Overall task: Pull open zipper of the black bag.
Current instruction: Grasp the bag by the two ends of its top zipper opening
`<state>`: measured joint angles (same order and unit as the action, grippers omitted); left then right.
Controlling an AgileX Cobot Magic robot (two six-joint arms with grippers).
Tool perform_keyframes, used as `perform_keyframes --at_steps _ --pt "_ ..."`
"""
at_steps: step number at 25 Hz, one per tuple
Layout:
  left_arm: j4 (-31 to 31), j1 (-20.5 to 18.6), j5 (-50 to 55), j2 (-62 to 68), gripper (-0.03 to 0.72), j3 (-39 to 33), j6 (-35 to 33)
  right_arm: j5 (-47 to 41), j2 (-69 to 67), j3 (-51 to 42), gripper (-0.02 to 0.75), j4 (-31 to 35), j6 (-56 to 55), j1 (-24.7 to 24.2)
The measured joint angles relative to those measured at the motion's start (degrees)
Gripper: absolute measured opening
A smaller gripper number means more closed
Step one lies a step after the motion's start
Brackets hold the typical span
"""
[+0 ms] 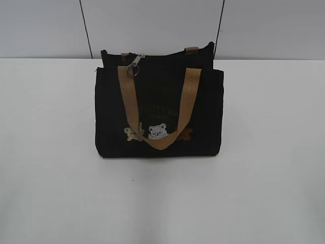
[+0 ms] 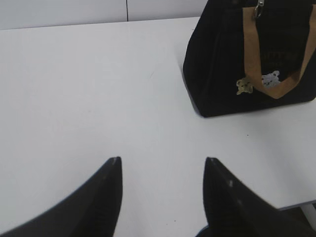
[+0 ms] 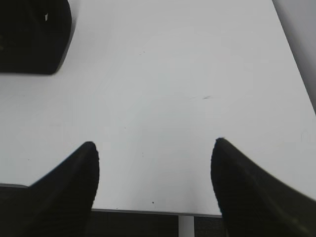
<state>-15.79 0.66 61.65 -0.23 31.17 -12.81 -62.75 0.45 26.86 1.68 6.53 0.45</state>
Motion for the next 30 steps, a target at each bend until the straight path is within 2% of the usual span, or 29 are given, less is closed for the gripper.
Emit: perform_keyframes --at_steps 4,9,13,15,21,30 --pt "-1.9 0.0 -1.5 1.0 0.393 0.9 0.0 0.0 0.0 0.0 0.537 0.0 0.0 0.0" --pt "-5.7 0.0 -7.4 10.7 0.389 5.6 -0.2 0.0 0.0 0.0 0.537 0.0 0.0 0.0" --pt "-9.6 0.0 -11.7 20.0 0.389 6.9 -4.3 0.0 0.0 0.0 0.537 0.0 0.0 0.0" --pt "-12.5 0.0 -14.0 24.7 0.389 6.9 -8.6 0.0 0.0 0.0 0.537 0.0 0.0 0.0" --pt "-25.3 0.0 -21.4 36.8 0.389 6.9 -31.9 0.0 0.0 0.0 0.537 0.0 0.0 0.0" --pt "-56.0 0.0 -22.5 57.8 0.391 6.8 -69.9 0.0 0.0 0.0 0.537 0.0 0.0 0.0"
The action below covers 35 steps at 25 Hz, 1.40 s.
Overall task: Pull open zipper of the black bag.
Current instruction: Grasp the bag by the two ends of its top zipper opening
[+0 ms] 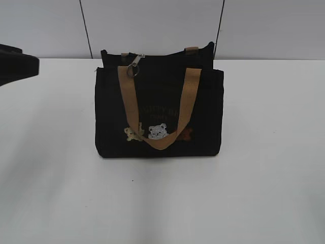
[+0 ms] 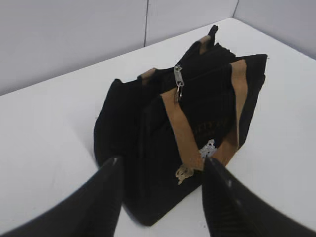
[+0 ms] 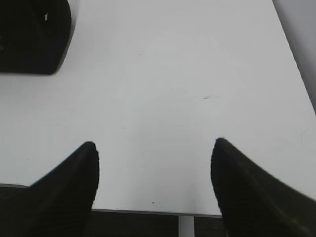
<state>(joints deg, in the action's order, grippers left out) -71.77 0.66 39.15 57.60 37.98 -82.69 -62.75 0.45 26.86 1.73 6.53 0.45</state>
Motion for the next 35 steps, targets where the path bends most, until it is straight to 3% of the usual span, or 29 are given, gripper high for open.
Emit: perform_keyframes --at_steps 5,12,16,25,31,33,35 --pt "-10.7 0.0 3.7 11.6 0.423 0.1 -15.8 0.0 0.0 0.0 0.537 0.0 0.0 0.0" --pt "-15.3 0.0 5.2 26.1 0.539 0.1 -30.4 0.0 0.0 0.0 0.537 0.0 0.0 0.0" --pt "-20.5 0.0 8.4 32.0 0.559 0.6 -38.4 0.0 0.0 0.0 0.537 0.0 0.0 0.0" --pt "-25.7 0.4 14.8 43.1 0.56 6.6 -40.7 0.0 0.0 0.0 0.537 0.0 0.0 0.0" --pt "-26.9 4.2 14.6 48.6 0.549 9.1 -41.2 0.0 0.0 0.0 0.537 0.0 0.0 0.0" --pt "-27.2 4.8 13.1 49.7 0.494 9.2 -41.6 0.0 0.0 0.0 0.537 0.0 0.0 0.0" --pt "-27.3 4.8 11.7 50.2 0.364 9.2 -41.7 0.0 0.0 0.0 0.537 0.0 0.0 0.0"
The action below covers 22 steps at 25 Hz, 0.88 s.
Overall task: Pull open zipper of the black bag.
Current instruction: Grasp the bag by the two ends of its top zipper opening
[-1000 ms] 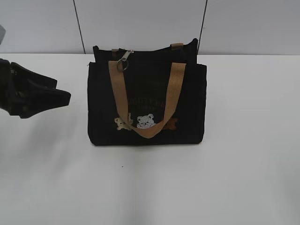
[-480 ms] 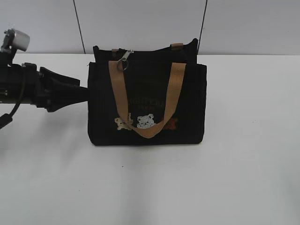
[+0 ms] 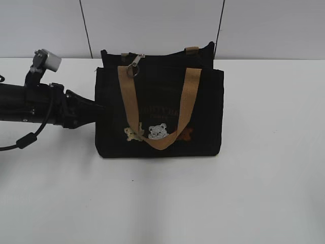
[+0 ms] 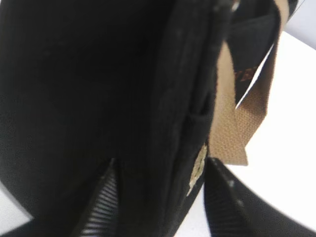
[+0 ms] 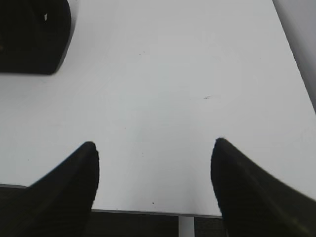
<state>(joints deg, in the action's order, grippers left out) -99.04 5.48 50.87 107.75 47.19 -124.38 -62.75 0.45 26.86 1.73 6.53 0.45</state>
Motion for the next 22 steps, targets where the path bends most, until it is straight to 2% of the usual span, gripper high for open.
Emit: perform_keyframes --at_steps 3,5,22 --pt "-0.1 0.0 -0.6 0.1 0.104 0.0 -0.1 0.0 0.0 0.0 0.537 0.0 0.0 0.0" --pt "-0.1 0.1 -0.6 0.1 0.039 0.0 -0.1 0.0 0.0 0.0 0.537 0.0 0.0 0.0" --pt "-0.1 0.1 -0.4 0.1 0.034 0.0 -0.1 0.0 0.0 0.0 0.537 0.5 0.0 0.0"
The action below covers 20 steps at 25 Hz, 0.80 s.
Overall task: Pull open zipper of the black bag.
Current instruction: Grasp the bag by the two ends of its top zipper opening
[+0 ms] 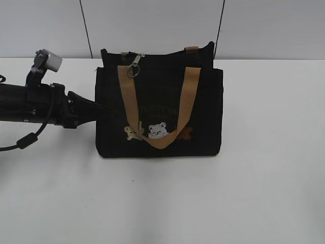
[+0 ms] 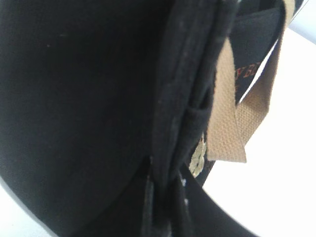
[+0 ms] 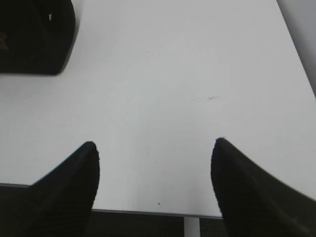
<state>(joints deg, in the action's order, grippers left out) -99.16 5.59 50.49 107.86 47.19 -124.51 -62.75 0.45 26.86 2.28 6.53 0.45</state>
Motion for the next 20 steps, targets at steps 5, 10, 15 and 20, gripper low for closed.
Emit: perform_keyframes --at_steps 5,10,15,20 --pt "0.0 0.0 0.1 0.0 0.034 0.0 0.0 0.5 -1.2 0.5 0.537 2.9 0.6 0.0" --pt "0.0 0.0 0.1 0.0 0.034 0.0 0.0 5.1 -15.1 4.7 0.537 12.7 12.1 0.1" --pt "0.0 0.0 0.1 0.0 0.034 0.0 0.0 9.2 -32.5 8.2 0.537 27.9 30.4 0.1" --pt "0.0 0.0 0.1 0.0 0.034 0.0 0.0 11.9 -47.4 10.5 0.537 45.7 50.9 1.1"
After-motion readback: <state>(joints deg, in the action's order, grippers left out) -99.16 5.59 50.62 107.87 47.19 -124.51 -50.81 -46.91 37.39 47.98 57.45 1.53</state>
